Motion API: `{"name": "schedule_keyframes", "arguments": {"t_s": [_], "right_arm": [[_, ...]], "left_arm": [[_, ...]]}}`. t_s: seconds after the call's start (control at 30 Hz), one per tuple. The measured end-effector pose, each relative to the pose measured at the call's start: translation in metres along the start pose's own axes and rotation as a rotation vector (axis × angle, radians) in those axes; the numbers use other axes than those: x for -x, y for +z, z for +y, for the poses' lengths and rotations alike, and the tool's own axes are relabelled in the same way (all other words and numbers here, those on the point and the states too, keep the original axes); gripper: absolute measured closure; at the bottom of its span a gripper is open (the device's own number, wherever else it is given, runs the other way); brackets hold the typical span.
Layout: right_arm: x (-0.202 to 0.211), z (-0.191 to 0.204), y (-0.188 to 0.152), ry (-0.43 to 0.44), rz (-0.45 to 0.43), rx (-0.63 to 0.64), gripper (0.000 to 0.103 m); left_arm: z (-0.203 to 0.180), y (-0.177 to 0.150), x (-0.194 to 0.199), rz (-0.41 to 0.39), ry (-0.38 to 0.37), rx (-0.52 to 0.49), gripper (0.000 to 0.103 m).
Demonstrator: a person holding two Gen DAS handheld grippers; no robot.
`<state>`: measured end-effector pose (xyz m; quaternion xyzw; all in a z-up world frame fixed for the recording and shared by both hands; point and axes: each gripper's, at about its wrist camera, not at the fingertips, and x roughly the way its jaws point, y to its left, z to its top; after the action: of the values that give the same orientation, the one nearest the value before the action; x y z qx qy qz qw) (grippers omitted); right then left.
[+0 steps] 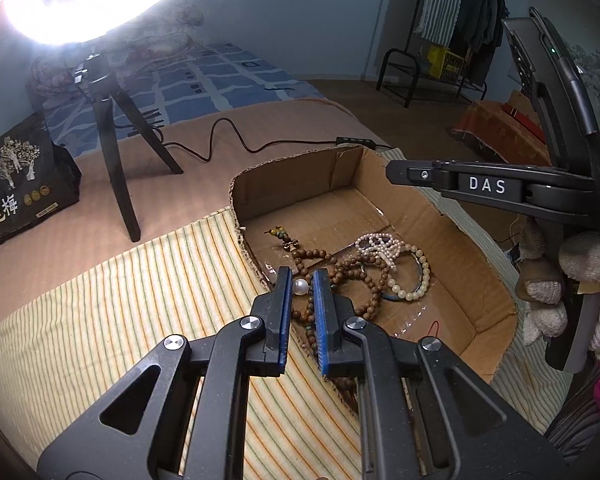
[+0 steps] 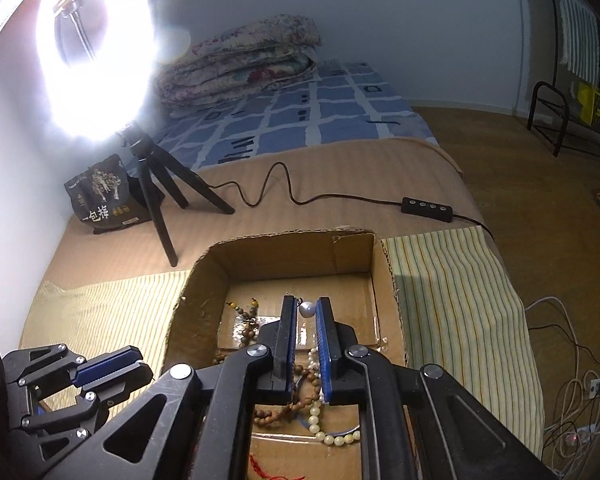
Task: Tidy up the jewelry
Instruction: 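Lift and carry both pearl earrings over the cardboard box, then open both tools to release the earrings into the box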
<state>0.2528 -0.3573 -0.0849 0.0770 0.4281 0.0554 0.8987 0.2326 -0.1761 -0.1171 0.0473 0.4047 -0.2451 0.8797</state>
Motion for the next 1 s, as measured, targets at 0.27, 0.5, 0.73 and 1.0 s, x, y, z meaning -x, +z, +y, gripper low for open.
{"name": "schedule_keyframes", "arguments": {"t_s": [0.27, 0.5, 0.73, 1.0], "right_arm": [[-0.015, -0.003, 0.000, -0.004, 0.033, 0.004, 0.096], [-0.017, -0.007, 0.000, -0.006, 0.038, -0.012, 0.095], [-0.017, -0.007, 0.000, -0.012, 0.034, -0.015, 0.080], [-0.014, -0.006, -0.001, -0.035, 0.015, -0.018, 0.046]], "left_arm": [[-0.009, 0.001, -0.012, 0.020, -0.005, -0.014, 0.094], [-0.011, 0.002, -0.015, 0.028, -0.006, -0.020, 0.094], [-0.014, 0.003, -0.013, 0.026, -0.004, -0.024, 0.094], [-0.015, 0.003, -0.009, 0.010, 0.000, -0.017, 0.064]]}}
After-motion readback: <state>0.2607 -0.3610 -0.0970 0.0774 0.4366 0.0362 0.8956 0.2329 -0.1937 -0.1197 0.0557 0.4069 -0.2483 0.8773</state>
